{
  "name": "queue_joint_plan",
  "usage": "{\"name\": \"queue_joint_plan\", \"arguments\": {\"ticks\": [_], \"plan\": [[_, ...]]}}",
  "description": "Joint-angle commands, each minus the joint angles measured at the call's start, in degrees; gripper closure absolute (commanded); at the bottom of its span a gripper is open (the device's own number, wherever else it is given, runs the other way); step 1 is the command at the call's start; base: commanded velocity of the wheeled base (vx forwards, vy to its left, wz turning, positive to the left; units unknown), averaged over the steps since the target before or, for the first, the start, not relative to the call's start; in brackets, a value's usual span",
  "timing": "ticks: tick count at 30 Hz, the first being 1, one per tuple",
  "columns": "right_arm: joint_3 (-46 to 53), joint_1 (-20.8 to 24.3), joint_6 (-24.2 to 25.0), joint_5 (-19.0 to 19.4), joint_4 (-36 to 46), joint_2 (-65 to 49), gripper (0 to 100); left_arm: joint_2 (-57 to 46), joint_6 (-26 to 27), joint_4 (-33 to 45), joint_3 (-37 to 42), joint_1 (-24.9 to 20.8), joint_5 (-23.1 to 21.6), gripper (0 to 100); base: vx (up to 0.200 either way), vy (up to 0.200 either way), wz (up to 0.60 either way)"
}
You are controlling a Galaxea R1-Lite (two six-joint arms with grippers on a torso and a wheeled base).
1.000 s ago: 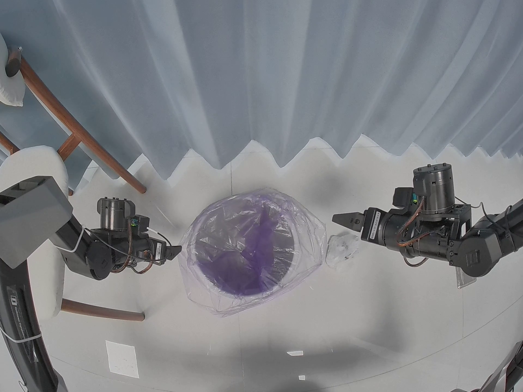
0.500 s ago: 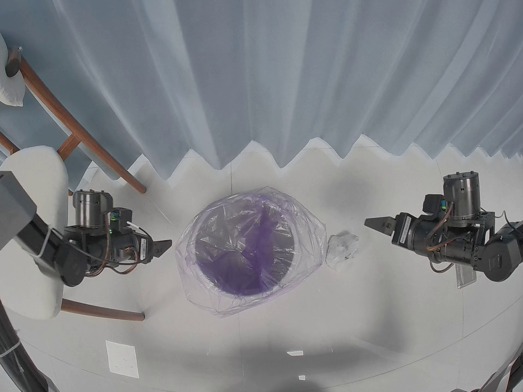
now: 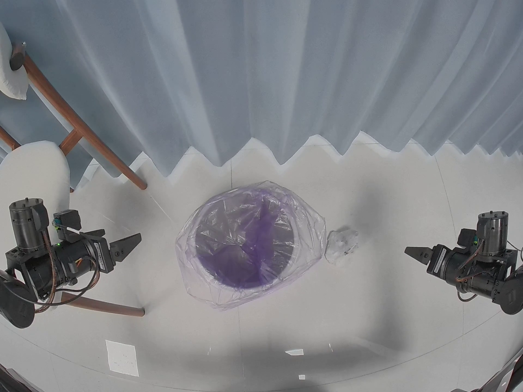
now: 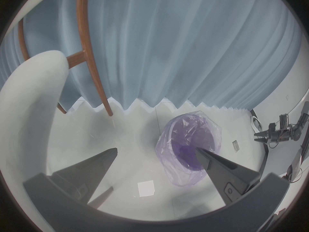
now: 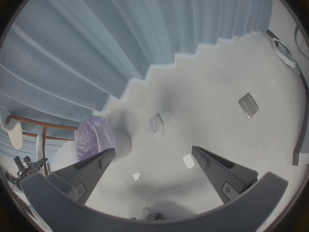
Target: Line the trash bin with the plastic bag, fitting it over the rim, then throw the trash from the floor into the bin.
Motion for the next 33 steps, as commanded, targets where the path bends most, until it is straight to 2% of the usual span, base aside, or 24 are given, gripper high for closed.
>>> {"name": "queue_joint_plan", "arguments": {"ticks": [1, 8, 13, 15, 16, 17, 20, 22, 25, 29, 33], "plan": [[0.69, -0.45, 0.01, 0.02, -0.13, 0.4, 0, -3.13, 0.01, -0.18, 0.87, 0.7, -0.04, 0, -0.2, 0.0, 0.0], [-3.18, -0.37, -0.87, 0.02, -0.31, 5.32, 0, -2.86, 0.27, -1.76, 0.43, 0.7, 0.49, 0, -0.2, 0.0, 0.0], [-11.7, -0.37, -5.7, 0.1, -0.48, 14.99, 0, -2.51, 0.01, -7.39, 0.17, 0.79, 0.58, 0, 0.0, 0.0, 0.0], [-21.11, -0.1, -8.34, 0.02, 0.31, 21.23, 0, -2.16, -0.08, -9.32, -0.09, 0.79, 0.49, 0, 0.0, 0.0, 0.0], [-21.11, -0.1, -8.34, 0.02, 0.31, 21.23, 0, -2.16, -0.08, -9.32, -0.09, 0.79, 0.49, 0, 0.0, 0.0, 0.0], [-29.19, 0.07, -9.13, -0.07, 1.01, 27.03, 0, -2.25, 0.01, -9.59, -0.01, 0.79, 0.49, 0, 0.0, 0.0, 0.0], [-41.15, 0.07, -10.27, -0.34, 4.09, 34.33, 0, -2.33, 0.09, -9.59, -0.8, 0.79, 0.32, 0, 0.0, 0.0, 0.0], [-43.69, 0.07, -10.45, -0.34, 5.58, 35.73, 0, -2.33, 0.09, -9.59, -1.15, 0.79, 0.32, 0, 0.0, 0.0, 0.0], [-56.79, 0.86, -10.97, -0.34, 14.46, 42.15, 0, -2.25, 0.01, -9.41, -2.91, 0.88, 0.14, 0, 0.0, 0.0, 0.0], [-68.48, 1.66, -11.06, -0.34, 19.47, 49.35, 0, -2.16, 0.18, -8.8, -4.22, 1.58, 0.14, 0, 0.1, 0.0, 0.0], [-73.58, 1.66, -11.15, -0.86, 21.49, 54.01, 0, -1.81, 0.09, -8.8, -4.84, 1.58, 0.49, 0, 0.2, 0.0, 0.0]]}}
